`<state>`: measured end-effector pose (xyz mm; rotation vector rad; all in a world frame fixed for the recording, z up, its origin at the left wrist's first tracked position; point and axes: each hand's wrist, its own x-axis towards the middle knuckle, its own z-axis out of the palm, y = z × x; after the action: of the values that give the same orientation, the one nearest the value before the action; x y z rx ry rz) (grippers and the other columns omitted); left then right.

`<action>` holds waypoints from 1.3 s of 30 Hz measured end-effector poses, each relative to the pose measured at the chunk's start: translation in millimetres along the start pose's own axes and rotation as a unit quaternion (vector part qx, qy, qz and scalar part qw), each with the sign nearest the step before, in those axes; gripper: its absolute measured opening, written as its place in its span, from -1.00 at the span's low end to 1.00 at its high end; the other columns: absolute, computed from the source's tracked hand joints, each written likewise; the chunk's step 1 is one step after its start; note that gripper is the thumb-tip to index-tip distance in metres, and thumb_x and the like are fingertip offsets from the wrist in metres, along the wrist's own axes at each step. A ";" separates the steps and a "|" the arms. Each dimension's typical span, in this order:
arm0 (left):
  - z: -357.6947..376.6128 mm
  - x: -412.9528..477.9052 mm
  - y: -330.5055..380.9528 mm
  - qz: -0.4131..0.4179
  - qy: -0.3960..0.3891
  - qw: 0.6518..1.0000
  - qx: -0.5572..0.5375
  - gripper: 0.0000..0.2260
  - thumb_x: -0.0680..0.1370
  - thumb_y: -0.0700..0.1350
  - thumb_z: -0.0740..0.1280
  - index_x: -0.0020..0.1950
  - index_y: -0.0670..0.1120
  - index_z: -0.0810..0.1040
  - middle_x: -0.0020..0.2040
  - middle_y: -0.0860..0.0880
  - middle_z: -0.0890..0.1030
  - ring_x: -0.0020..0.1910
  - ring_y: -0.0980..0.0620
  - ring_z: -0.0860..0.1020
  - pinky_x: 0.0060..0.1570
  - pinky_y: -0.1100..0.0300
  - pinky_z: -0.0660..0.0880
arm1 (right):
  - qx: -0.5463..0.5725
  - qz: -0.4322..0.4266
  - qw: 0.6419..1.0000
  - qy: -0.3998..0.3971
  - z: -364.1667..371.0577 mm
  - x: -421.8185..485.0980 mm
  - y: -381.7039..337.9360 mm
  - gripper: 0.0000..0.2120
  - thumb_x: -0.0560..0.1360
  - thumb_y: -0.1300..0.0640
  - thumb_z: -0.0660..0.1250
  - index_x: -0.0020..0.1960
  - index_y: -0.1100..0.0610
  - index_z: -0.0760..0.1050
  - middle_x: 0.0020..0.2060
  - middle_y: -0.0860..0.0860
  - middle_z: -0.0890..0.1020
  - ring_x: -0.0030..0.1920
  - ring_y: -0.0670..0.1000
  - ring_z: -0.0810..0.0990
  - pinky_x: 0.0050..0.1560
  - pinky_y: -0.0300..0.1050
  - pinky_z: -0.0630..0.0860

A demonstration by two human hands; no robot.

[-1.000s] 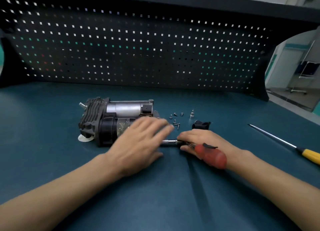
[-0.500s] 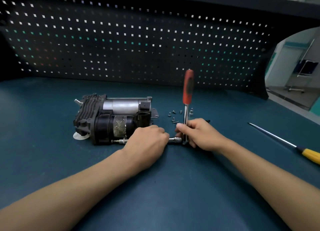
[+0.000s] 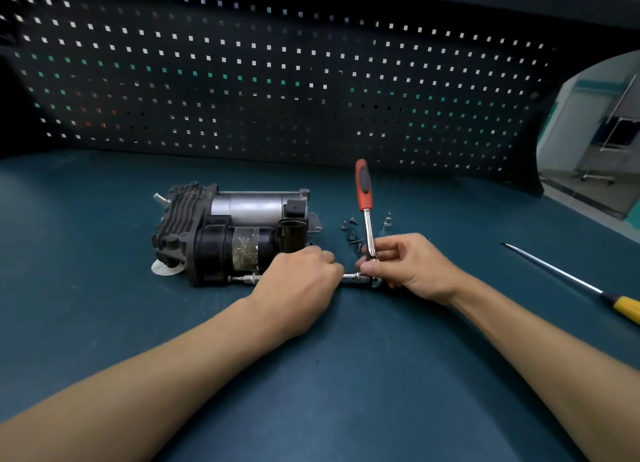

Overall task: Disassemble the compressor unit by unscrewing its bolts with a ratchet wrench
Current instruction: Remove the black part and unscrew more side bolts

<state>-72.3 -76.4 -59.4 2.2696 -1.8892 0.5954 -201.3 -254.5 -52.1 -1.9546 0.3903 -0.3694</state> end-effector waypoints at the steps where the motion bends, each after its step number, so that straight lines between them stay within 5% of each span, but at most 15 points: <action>1: 0.0 0.4 0.1 0.000 0.000 1.000 0.001 -0.93 0.62 -0.14 0.20 0.00 0.00 0.45 -0.05 0.05 0.47 0.05 -0.03 0.46 -0.35 0.08 0.25 | 0.015 -0.008 1.000 0.004 0.6 -2.2 -1.4 -0.79 0.44 0.28 0.52 0.05 0.24 0.60 -0.16 0.01 0.73 -0.31 -0.05 0.60 -0.39 -0.26 0.46; 7: -2.1 0.8 -0.5 0.005 -0.008 1.000 -0.001 -0.94 0.63 -0.13 0.21 0.04 -0.01 0.46 -0.01 0.04 0.48 0.09 -0.03 0.45 -0.30 0.07 0.33 | -0.085 -0.104 0.991 0.007 0.2 -16.4 4.3 -0.80 0.41 0.25 0.57 0.00 0.10 0.66 -0.16 -0.03 0.71 -0.15 -0.08 0.64 -0.08 -0.16 0.58; 10: -2.8 1.7 -0.5 0.012 -0.017 1.000 -0.003 -0.91 0.65 -0.13 0.18 0.06 -0.04 0.47 0.01 0.01 0.49 0.10 -0.04 0.45 -0.26 0.04 0.37 | -0.190 -0.176 0.965 0.028 3.1 -26.3 10.5 -0.84 0.49 0.08 0.49 0.06 -0.05 0.65 0.01 -0.14 0.70 0.05 -0.20 0.64 0.11 -0.39 0.46; 13: -2.3 2.2 -1.4 0.015 -0.017 1.000 0.002 -0.90 0.66 -0.12 0.17 0.07 -0.04 0.47 0.01 0.01 0.49 0.10 -0.04 0.44 -0.24 0.04 0.38 | -0.245 -0.238 0.940 0.021 4.6 -29.0 9.7 -0.77 0.57 -0.06 0.37 0.11 0.06 0.64 0.07 -0.15 0.66 0.07 -0.19 0.63 0.12 -0.46 0.43; 17: -2.3 -0.1 -0.3 0.018 -0.013 1.000 0.007 -0.89 0.65 -0.11 0.17 0.09 -0.02 0.48 0.02 0.02 0.50 0.11 -0.03 0.46 -0.27 0.06 0.37 | -0.187 -0.179 0.965 0.048 11.2 -30.8 8.2 -0.83 0.50 -0.11 0.35 0.05 -0.15 0.63 0.06 -0.28 0.65 0.09 -0.28 0.60 0.10 -0.53 0.39; 20: -15.1 -2.7 -9.4 0.040 0.097 0.994 -0.028 -0.85 0.59 0.01 0.27 0.07 0.00 0.57 0.01 0.05 0.56 0.06 -0.02 0.49 -0.26 0.06 0.52 | -0.157 -0.146 0.974 0.068 13.1 -27.7 12.6 -0.70 0.46 -0.10 0.36 0.09 0.03 0.65 0.00 -0.31 0.66 0.10 -0.36 0.58 0.10 -0.52 0.39; 23: -25.5 -5.7 -28.0 0.032 0.221 0.975 -0.019 -0.53 0.41 0.22 0.42 0.19 -0.04 0.59 0.20 -0.02 0.56 0.15 -0.09 0.46 0.07 0.02 0.49 | -0.163 -0.135 0.976 0.061 12.7 -24.5 9.6 -0.71 0.53 0.03 0.39 0.08 0.25 0.65 -0.11 -0.34 0.66 -0.01 -0.36 0.60 0.02 -0.49 0.42; 26: -25.6 -18.6 -43.1 -0.082 0.158 0.984 0.022 0.01 0.22 0.45 0.40 0.52 -0.04 0.26 0.50 -0.07 0.29 0.45 -0.14 0.25 0.40 -0.06 0.24 | -0.153 -0.117 0.980 0.049 12.6 -23.0 6.1 -0.87 0.59 0.11 0.36 0.02 0.13 0.65 -0.36 -0.29 0.58 -0.33 -0.23 0.51 -0.21 -0.38 0.42; 28: -20.0 -26.7 -51.3 -0.147 0.111 0.983 0.012 0.19 0.16 0.53 0.36 0.60 -0.06 0.02 0.53 -0.06 0.22 0.52 -0.12 0.17 0.47 -0.07 0.17 | -0.132 -0.100 0.985 0.050 13.6 -20.2 4.2 -0.91 0.61 0.12 0.35 -0.02 0.06 0.64 -0.47 -0.22 0.52 -0.42 -0.15 0.44 -0.31 -0.32 0.41; 30: -16.2 -27.5 -57.2 -0.191 0.087 0.978 0.009 0.18 0.17 0.57 0.30 0.59 -0.07 0.05 0.45 -0.05 0.32 0.45 -0.11 0.28 0.43 -0.05 0.22 | -0.118 -0.077 0.988 0.056 13.8 -15.6 1.7 -0.90 0.62 0.13 0.34 -0.03 0.06 0.63 -0.49 -0.20 0.50 -0.44 -0.12 0.43 -0.36 -0.31 0.40; 34: -10.6 -24.0 -57.7 -0.173 0.070 0.979 0.076 -0.15 0.26 0.59 0.11 0.28 0.00 0.45 0.10 0.01 0.48 0.14 -0.08 0.44 0.32 -0.04 0.28 | -0.130 -0.031 0.990 0.040 9.5 -2.5 -6.3 -0.82 0.62 0.07 0.32 -0.05 0.14 0.62 -0.47 -0.16 0.52 -0.48 -0.21 0.39 -0.43 -0.38 0.33; 39: -7.6 -24.7 -58.9 -0.161 0.077 0.981 0.079 -0.20 0.29 0.58 0.12 0.23 -0.01 0.49 0.05 0.02 0.51 0.09 -0.08 0.45 0.27 -0.03 0.32 | -0.131 0.047 0.989 0.047 6.2 13.2 -8.5 -0.68 0.62 -0.09 0.29 -0.07 0.13 0.65 -0.54 -0.16 0.42 -0.54 -0.19 0.34 -0.51 -0.35 0.27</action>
<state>-20.5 -38.9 -53.0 2.4712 -1.4094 0.8663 -185.9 -251.9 -45.6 -2.1695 0.6167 -0.3639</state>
